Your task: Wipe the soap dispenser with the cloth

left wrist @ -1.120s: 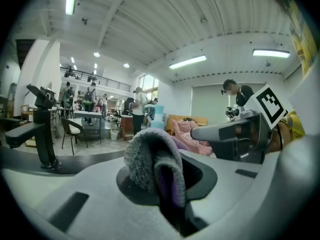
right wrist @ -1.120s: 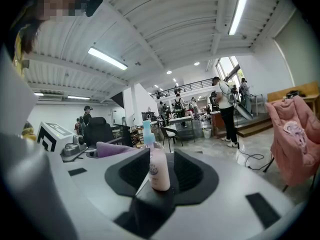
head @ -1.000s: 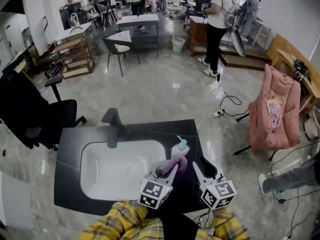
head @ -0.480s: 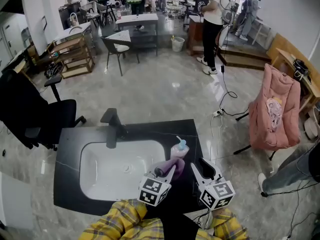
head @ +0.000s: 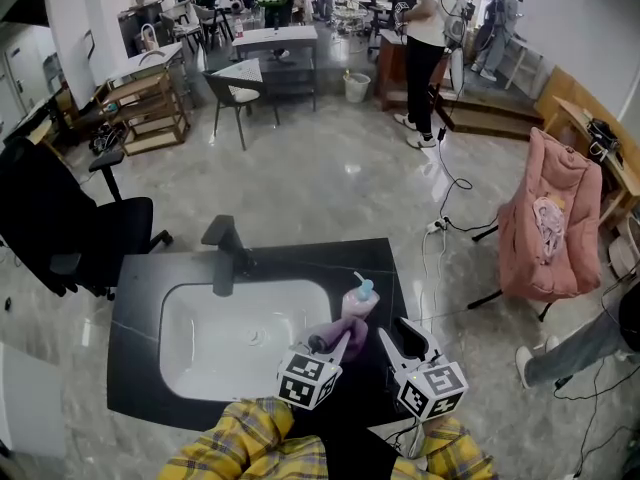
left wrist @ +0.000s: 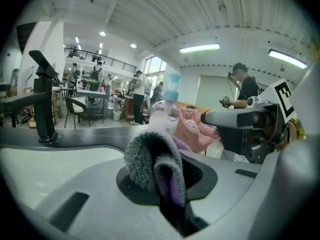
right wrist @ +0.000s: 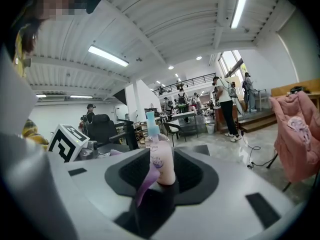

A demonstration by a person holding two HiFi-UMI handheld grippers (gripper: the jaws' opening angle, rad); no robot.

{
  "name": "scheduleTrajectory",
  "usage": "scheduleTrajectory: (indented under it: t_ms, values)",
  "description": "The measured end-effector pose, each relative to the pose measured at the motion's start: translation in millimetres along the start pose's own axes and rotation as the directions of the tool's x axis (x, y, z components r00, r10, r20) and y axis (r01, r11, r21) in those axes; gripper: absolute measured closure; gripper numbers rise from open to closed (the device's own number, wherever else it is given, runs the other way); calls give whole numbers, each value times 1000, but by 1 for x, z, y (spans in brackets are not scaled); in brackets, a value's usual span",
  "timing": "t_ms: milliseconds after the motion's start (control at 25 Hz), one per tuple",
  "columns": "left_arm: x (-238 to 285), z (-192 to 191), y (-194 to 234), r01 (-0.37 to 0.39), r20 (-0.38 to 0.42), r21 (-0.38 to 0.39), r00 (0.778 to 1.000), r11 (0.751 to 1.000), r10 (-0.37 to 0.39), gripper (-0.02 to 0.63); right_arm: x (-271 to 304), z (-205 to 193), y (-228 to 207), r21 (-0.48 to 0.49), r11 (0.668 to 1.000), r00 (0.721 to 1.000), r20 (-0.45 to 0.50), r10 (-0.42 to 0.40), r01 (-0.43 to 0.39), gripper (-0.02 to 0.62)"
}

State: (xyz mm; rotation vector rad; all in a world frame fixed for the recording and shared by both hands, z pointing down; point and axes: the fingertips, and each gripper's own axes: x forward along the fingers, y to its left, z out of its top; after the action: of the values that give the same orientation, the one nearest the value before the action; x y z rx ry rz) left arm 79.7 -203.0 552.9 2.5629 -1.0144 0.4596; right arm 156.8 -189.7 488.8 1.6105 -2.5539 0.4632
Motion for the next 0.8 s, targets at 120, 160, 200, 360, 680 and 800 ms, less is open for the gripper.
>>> scheduleTrajectory:
  t_ms: [120,160,200,360,680,800]
  values:
    - [-2,-2,1,0,-19,-17,1000,1000,0,548,2,0,3,0,1000,1000,-6,8,-8,454]
    - [-4,-3,2,2,-25,-23,1000,1000,-2,548,2,0,4,1,1000,1000,-8,11,-11,454]
    - [-6,-4,2,4,-29,-30,1000,1000,-5,548,2,-1,5,1,1000,1000,-10,14,-14,454]
    - [-19,-5,6,11,-23,-80,1000,997,-13,548,0,-2,8,-2,1000,1000,-18,23,-23,460]
    - [-63,11,23,-27,70,-160,997,987,39,548,-12,5,6,2,1000,1000,5,3,-3,463]
    - [-80,15,33,-62,107,-191,991,980,83,548,-17,4,7,7,1000,1000,6,-9,9,465]
